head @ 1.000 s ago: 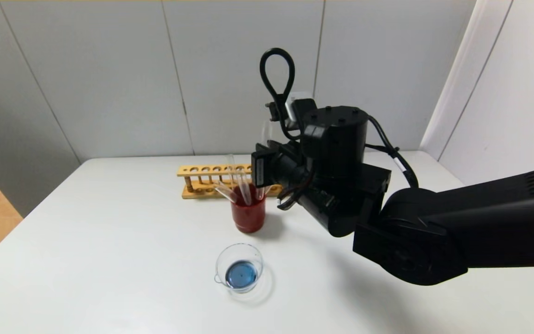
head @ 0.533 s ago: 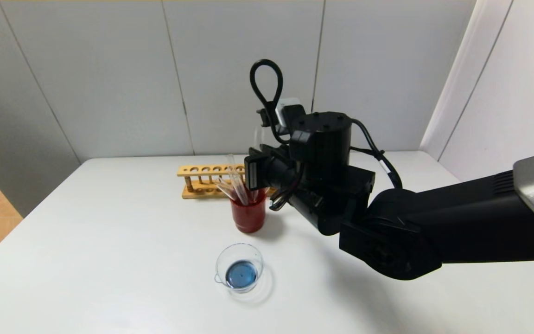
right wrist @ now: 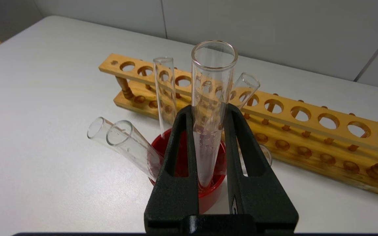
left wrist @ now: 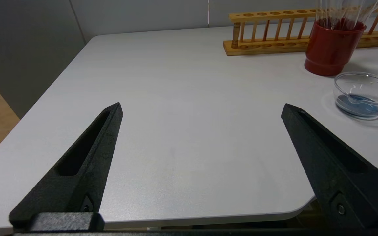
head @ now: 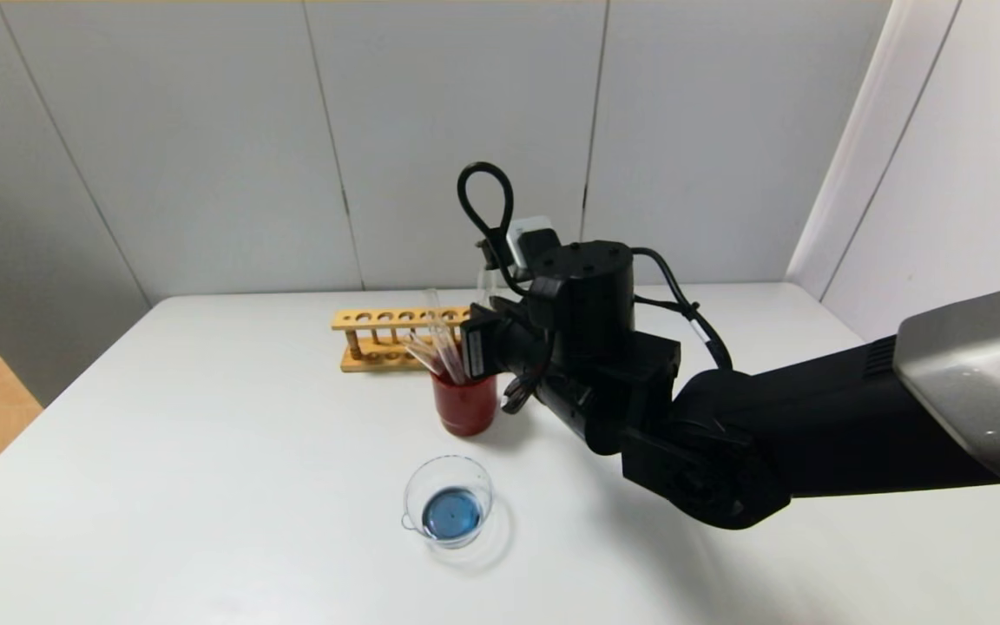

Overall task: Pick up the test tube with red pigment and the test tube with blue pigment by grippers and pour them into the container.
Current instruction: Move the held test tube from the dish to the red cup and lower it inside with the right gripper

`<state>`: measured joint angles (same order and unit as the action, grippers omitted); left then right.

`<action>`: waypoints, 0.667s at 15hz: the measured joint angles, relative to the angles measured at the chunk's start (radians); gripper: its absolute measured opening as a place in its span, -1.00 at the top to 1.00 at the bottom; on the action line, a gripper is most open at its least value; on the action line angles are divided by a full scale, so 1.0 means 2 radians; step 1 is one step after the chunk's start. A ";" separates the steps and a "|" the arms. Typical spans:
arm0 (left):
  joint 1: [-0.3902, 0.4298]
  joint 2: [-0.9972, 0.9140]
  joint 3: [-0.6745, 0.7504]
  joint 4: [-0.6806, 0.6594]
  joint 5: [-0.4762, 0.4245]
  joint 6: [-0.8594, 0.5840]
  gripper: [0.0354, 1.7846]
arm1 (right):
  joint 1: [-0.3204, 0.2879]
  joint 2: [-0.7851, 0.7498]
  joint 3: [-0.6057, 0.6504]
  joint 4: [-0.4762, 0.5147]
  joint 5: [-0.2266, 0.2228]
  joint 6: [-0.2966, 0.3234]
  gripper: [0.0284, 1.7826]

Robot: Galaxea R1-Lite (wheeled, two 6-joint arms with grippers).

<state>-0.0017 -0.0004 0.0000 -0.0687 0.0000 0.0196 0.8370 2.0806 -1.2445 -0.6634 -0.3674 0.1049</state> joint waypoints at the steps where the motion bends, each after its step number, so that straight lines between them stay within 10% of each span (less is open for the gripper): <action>1: 0.000 0.000 0.000 0.000 0.000 0.000 -0.91 | 0.000 0.001 0.001 0.001 0.000 0.000 0.73; 10: 0.000 0.000 0.000 0.000 0.000 0.000 -0.91 | 0.026 0.010 0.017 0.001 -0.001 -0.013 0.73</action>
<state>-0.0017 -0.0004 0.0000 -0.0687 0.0000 0.0196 0.8885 2.1002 -1.2109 -0.6623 -0.3685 0.0791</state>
